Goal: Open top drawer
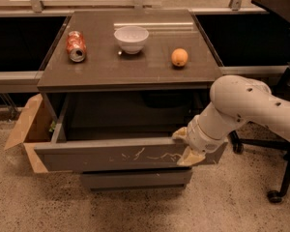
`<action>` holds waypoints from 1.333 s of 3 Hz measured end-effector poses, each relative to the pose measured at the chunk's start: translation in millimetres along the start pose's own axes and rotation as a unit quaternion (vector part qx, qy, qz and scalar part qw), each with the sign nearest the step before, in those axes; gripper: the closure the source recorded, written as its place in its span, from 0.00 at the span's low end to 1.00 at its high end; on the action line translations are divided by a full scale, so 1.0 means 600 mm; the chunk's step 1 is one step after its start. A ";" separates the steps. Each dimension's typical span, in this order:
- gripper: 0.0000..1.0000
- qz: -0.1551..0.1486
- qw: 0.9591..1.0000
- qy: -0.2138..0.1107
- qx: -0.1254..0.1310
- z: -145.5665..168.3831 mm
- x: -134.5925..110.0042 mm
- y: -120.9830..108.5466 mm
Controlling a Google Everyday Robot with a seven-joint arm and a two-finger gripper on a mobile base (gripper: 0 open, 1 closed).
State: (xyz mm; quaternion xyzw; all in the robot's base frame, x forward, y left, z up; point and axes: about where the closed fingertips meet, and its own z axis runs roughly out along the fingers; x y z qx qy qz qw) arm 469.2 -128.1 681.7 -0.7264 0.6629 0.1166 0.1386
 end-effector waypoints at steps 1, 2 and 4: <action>0.53 0.000 1.000 0.000 0.002 -0.004 0.000 -0.003; 0.30 -0.005 1.000 -0.007 0.023 -0.045 -0.007 -0.007; 0.00 -0.016 0.996 -0.009 0.093 -0.177 -0.020 -0.014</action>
Offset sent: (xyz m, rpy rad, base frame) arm 0.0064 -0.0132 0.0602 0.0391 -0.1027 -0.0157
